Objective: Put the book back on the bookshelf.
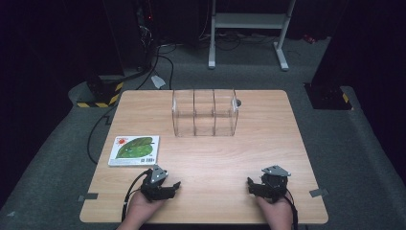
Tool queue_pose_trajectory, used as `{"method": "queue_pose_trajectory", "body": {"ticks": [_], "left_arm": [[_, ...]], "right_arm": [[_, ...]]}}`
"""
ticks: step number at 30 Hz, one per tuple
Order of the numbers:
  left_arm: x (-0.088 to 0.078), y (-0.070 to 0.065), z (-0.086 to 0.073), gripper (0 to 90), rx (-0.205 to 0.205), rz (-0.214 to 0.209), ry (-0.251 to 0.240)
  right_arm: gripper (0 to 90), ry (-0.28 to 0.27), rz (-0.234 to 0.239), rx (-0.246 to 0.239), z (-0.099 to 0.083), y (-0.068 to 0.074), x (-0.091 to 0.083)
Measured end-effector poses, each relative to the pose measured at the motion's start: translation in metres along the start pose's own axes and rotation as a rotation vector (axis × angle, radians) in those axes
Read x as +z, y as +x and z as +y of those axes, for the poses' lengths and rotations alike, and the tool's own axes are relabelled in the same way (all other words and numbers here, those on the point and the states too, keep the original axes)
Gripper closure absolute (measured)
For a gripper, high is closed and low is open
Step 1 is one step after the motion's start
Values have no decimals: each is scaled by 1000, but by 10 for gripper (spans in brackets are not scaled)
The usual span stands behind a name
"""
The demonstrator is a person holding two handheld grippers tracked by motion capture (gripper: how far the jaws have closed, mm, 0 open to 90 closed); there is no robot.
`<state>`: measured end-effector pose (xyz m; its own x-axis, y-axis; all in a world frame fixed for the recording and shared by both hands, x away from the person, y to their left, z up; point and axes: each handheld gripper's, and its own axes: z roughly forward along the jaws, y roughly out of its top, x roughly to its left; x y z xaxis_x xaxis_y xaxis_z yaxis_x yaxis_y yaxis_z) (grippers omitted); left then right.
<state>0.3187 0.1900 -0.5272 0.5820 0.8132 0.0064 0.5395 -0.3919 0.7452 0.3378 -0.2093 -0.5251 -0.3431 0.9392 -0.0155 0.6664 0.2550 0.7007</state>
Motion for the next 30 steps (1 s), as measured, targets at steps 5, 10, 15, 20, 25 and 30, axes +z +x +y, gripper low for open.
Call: {"method": "queue_pose_trajectory", "body": {"ticks": [5,10,15,20,25,30], "left_arm": [[1,0,0,275,-6,2,-1],[0,0,0,275,-5,4,0],[0,0,0,276,-2,3,1],[0,0,1,275,-2,5,4],[-2,2,6,298,23,18,32],[-11,11,13,306,-8,42,-6]], "right_arm": [[94,0,0,-1,0,0,0],[94,0,0,1,0,0,0],[94,1,0,1,0,0,0],[94,1,0,1,0,0,0],[94,0,0,-1,0,0,0],[94,-1,-1,1,0,0,0]]}}
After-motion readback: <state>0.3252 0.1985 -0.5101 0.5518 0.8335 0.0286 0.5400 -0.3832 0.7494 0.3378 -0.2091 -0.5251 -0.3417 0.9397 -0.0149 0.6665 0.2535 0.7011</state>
